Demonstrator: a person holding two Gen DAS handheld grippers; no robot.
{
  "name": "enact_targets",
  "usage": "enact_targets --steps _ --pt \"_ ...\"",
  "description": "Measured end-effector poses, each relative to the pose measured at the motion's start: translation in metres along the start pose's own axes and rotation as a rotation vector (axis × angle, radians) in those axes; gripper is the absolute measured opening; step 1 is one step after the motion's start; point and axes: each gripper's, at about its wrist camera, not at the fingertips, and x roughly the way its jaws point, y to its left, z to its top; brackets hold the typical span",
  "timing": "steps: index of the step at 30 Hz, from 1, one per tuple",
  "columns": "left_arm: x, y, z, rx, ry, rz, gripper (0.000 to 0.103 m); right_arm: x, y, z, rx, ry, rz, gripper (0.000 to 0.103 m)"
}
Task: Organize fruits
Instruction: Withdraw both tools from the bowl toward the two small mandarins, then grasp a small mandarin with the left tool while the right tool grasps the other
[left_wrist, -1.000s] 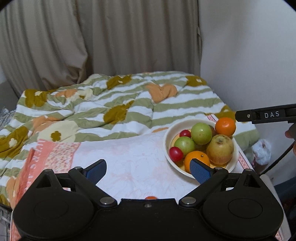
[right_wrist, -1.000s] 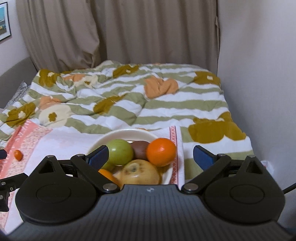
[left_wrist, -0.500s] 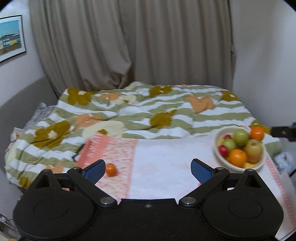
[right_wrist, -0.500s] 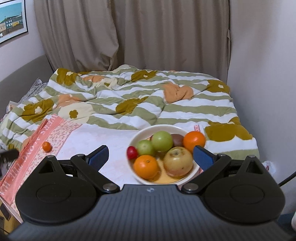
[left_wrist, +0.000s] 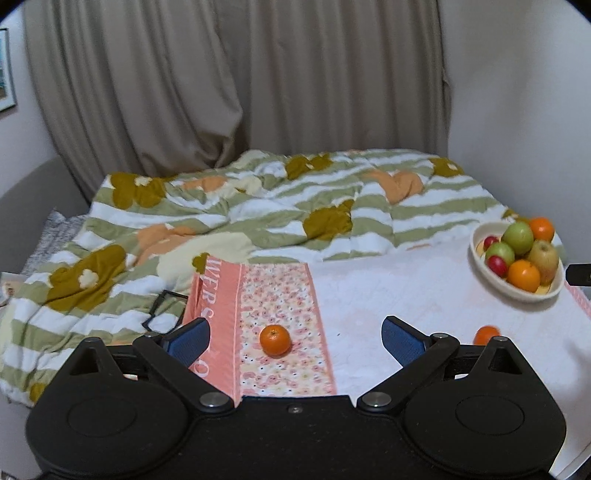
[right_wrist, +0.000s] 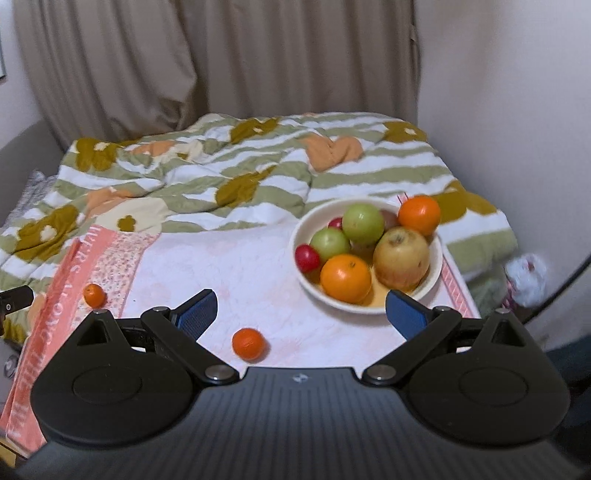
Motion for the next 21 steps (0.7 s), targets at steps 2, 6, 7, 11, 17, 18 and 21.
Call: enact_targets --steps 2,6,7,11,17,18,21 --pt "0.015 0.012 -0.002 0.011 0.016 -0.036 0.101 0.007 0.01 -0.005 0.019 0.007 -0.029 0.103" --pt "0.05 0.031 -0.003 0.045 0.061 -0.075 0.101 0.024 0.029 -0.015 0.072 0.03 -0.065 0.103" --pt "0.059 0.034 -0.004 0.059 0.072 -0.081 0.101 0.029 0.032 -0.017 0.085 0.038 -0.078 0.103" --pt "0.095 0.041 -0.006 0.122 0.097 -0.102 0.099 0.048 0.046 -0.025 0.115 0.057 -0.122 0.103" --pt "0.132 0.049 -0.013 0.121 0.153 -0.139 0.09 0.075 0.057 -0.036 0.116 0.098 -0.161 0.103" --pt "0.137 0.05 -0.013 0.113 0.16 -0.148 0.087 0.079 0.058 -0.037 0.114 0.108 -0.163 0.103" --pt "0.148 0.049 -0.012 0.098 0.181 -0.166 0.074 0.09 0.058 -0.04 0.113 0.135 -0.162 0.103"
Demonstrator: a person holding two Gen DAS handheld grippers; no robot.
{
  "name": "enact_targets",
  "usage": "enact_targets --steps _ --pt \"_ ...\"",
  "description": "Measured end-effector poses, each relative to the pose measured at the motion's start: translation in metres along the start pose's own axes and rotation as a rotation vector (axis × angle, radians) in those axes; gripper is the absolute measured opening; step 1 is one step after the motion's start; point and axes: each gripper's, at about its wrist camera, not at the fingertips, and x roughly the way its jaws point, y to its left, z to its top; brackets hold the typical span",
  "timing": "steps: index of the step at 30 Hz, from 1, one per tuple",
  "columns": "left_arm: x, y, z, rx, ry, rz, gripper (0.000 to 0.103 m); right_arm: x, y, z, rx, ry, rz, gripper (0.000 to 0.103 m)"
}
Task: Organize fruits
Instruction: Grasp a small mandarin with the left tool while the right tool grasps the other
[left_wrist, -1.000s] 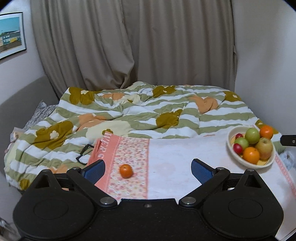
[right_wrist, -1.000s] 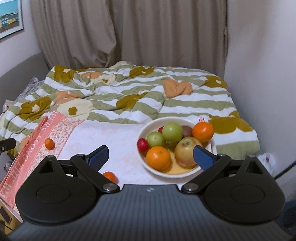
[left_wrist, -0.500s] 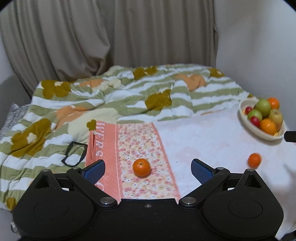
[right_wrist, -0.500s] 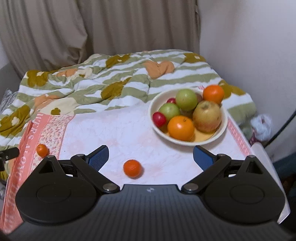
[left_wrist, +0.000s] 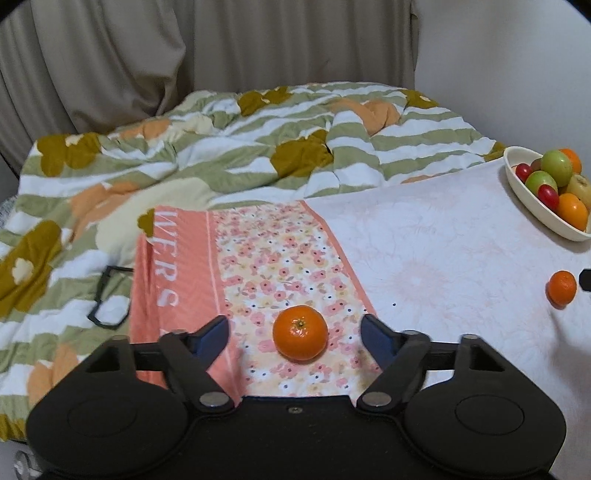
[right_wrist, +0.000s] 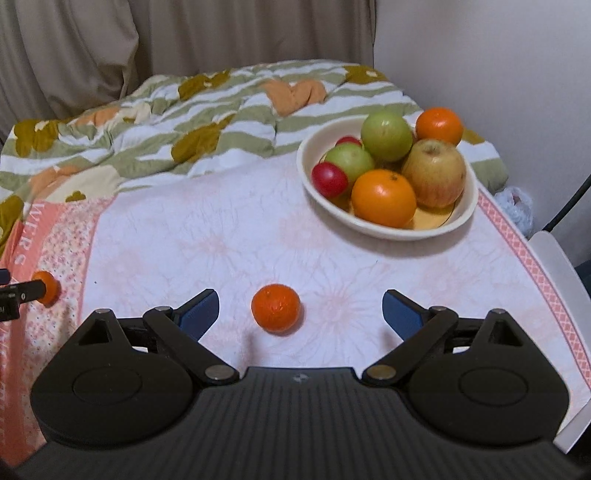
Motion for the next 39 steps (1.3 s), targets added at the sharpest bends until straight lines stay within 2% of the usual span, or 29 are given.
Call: enact_targets --steps 4,9,12,23,25,26,27,32,39 --pt "0.012 0.001 0.0 -0.016 0.026 -0.004 0.064 0.011 -0.001 0.0 0.008 0.015 0.015 0.103" --pt "0.021 0.004 -0.001 -0.034 0.042 -0.022 0.058 0.022 0.006 0.0 -0.02 0.03 0.028 0.102" --pt "0.026 0.003 -0.002 -0.033 0.063 -0.038 0.042 0.026 0.011 -0.001 -0.035 0.044 0.037 0.096" --pt "0.022 0.006 -0.008 -0.031 0.057 -0.048 0.041 0.04 0.017 -0.002 -0.058 0.08 0.043 0.074" --pt "0.019 0.006 -0.011 -0.036 0.059 -0.053 0.041 0.043 0.016 -0.003 -0.058 0.087 0.036 0.066" --pt "0.018 0.005 -0.012 -0.036 0.059 -0.056 0.041 0.044 0.016 -0.003 -0.059 0.09 0.038 0.057" --pt "0.017 0.005 -0.014 -0.035 0.059 -0.057 0.041 0.045 0.016 -0.004 -0.066 0.088 0.033 0.052" --pt "0.009 0.002 -0.019 -0.039 0.055 -0.067 0.041 0.04 0.017 -0.006 -0.086 0.074 0.031 0.051" --pt "-0.018 -0.007 -0.02 -0.037 0.003 -0.081 0.041 0.018 0.015 -0.007 -0.09 0.042 0.036 0.051"
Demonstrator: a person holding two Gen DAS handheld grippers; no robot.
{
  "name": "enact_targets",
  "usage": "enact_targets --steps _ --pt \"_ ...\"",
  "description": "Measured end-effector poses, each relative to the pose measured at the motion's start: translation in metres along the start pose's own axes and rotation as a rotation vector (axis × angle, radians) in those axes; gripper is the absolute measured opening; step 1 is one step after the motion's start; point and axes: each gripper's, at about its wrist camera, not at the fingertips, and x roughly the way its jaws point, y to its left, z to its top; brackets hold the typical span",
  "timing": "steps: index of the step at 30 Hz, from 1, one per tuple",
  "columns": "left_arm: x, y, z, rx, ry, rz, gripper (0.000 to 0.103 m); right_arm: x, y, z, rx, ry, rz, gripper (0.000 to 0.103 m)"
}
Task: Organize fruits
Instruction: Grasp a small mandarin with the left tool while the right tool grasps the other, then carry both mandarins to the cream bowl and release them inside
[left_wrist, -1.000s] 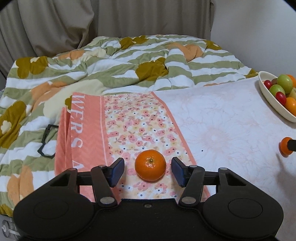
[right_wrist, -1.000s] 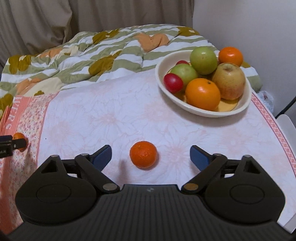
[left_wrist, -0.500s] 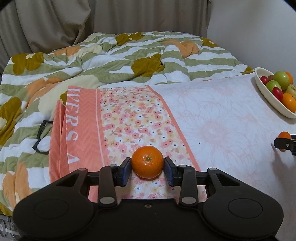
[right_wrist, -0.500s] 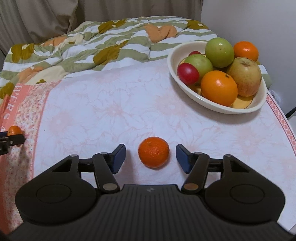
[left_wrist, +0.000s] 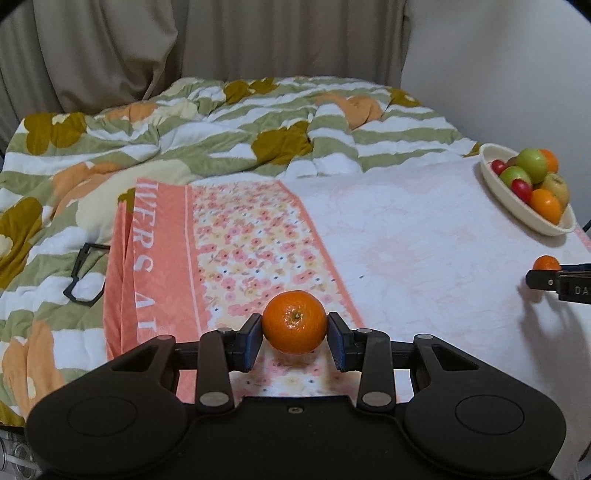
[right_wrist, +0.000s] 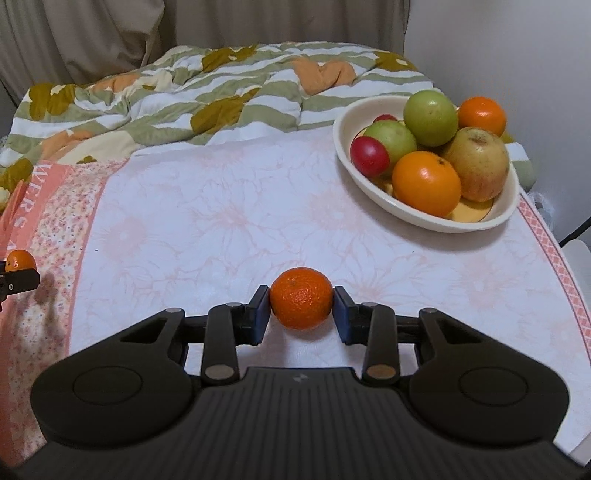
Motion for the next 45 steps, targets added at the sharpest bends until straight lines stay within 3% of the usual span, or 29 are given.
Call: enact_targets --steps 10,22,34,45 --pt "-0.061 -0.041 0.001 0.029 -0.113 -0.01 0.041 -0.057 -0.021 -0.002 0.011 -0.081 0.021 0.051" --pt "-0.119 -0.144 0.004 -0.04 -0.227 0.016 0.041 -0.116 -0.087 -0.01 -0.052 -0.128 0.135 0.051" --pt "-0.116 -0.237 0.033 -0.109 -0.27 0.022 0.041 -0.128 -0.183 0.024 -0.178 -0.19 0.187 0.051" --pt "-0.076 -0.281 0.09 -0.08 -0.257 -0.008 0.041 -0.107 -0.229 0.08 -0.205 -0.228 0.183 0.051"
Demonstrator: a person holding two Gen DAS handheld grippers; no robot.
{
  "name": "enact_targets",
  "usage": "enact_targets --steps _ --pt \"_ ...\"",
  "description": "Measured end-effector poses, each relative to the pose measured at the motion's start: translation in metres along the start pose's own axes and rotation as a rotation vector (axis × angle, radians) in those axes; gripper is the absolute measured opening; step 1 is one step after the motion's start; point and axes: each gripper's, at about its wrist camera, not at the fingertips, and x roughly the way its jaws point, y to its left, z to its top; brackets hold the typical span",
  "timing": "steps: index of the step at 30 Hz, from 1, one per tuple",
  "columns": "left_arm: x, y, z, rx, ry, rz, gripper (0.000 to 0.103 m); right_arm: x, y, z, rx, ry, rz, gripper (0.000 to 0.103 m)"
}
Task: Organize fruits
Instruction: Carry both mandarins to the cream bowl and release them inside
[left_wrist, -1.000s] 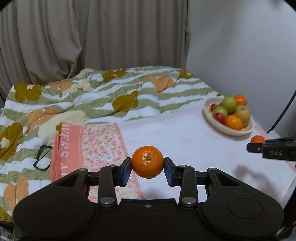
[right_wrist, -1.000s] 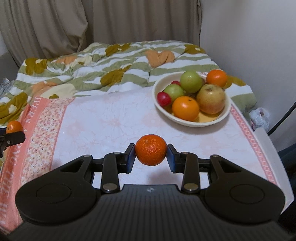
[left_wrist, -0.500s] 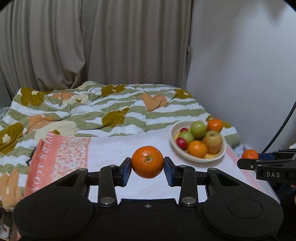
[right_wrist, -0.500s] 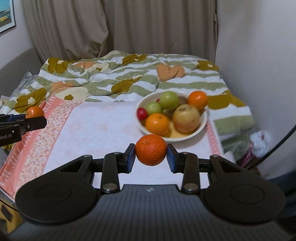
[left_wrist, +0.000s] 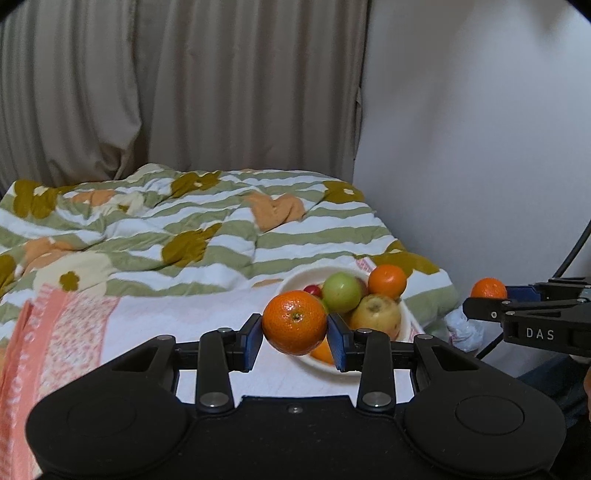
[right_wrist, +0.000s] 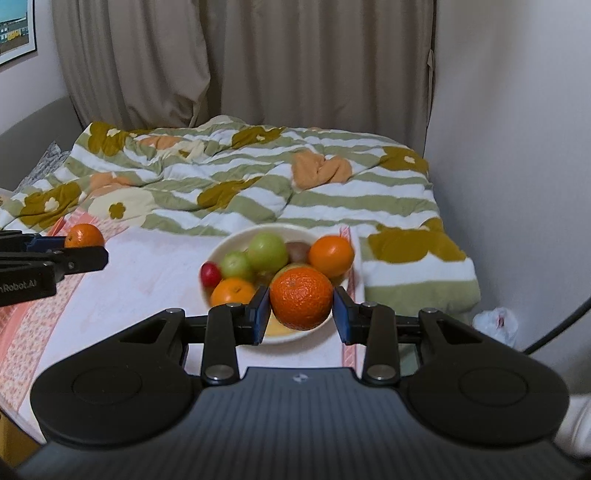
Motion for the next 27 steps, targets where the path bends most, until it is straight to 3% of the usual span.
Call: enact_targets --steps 6,15,27 --pt "0.044 -0.003 0.024 0.005 0.017 -0.007 0.041 0.031 -0.017 0.028 0.006 -0.008 0.009 0.051" --pt "0.123 0.014 0.048 -0.001 0.117 -0.011 0.041 0.103 -0.026 0.069 0.009 0.033 0.027 0.051" --pt "0.2 0.022 0.041 -0.002 0.266 -0.049 0.041 0.171 -0.024 0.084 0.001 0.106 0.044 0.051"
